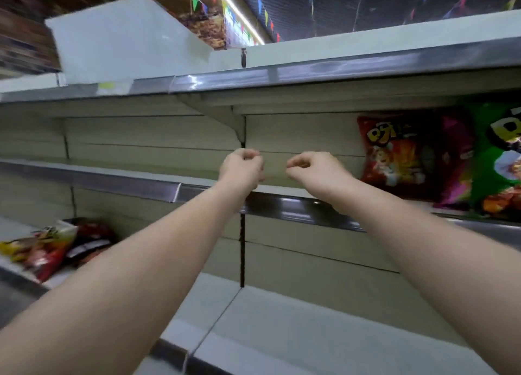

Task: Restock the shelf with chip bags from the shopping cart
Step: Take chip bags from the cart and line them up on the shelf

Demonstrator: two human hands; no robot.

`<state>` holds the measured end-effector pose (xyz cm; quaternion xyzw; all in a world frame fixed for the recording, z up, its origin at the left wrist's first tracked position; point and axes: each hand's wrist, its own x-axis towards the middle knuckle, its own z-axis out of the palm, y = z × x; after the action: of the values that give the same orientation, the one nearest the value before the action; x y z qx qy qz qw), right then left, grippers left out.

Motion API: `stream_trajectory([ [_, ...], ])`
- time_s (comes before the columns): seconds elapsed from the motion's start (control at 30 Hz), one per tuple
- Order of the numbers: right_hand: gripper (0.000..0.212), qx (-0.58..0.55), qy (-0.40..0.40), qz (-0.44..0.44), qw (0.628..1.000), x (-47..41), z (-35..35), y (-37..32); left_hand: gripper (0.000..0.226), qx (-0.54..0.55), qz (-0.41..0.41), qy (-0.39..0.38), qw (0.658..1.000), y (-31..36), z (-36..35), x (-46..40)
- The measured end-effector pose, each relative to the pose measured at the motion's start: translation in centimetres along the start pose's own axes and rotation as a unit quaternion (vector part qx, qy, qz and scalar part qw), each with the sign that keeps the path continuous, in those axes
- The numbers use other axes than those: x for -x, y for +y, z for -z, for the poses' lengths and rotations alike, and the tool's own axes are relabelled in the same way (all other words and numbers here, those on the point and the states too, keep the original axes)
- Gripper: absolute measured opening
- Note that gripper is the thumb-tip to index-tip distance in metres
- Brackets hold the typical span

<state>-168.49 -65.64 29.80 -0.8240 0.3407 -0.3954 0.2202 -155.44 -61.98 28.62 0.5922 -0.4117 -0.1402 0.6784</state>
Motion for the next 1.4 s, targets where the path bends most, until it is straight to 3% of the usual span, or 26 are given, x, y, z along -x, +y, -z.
stream_trajectory([
  [0.33, 0.026, -0.041, -0.118, 0.079, 0.989, -0.8, -13.7, -9.8, 0.021, -0.064, 0.017, 0.115, 0.991, -4.3, 17.1, -0.7],
  [0.7, 0.031, -0.093, -0.248, 0.133, 0.955, -0.9, -34.9, -23.7, 0.011, -0.100, 0.098, 0.217, 0.966, -11.2, 42.1, -2.6],
  [1.03, 0.027, -0.099, -0.382, 0.134, 0.909, 0.6, -52.6, -30.0, 0.011, -0.135, 0.207, 0.290, 0.924, -17.9, 58.3, 0.9],
  [1.17, 0.035, -0.107, -0.424, 0.140, 0.888, 0.3, -59.0, -31.7, 0.017, -0.141, 0.258, 0.331, 0.897, -21.1, 63.6, 1.6],
  [1.4, 0.034, -0.130, -0.494, 0.148, 0.847, -3.0, -72.7, -34.3, 0.015, -0.147, 0.296, 0.389, 0.860, -26.7, 71.9, -1.8],
])
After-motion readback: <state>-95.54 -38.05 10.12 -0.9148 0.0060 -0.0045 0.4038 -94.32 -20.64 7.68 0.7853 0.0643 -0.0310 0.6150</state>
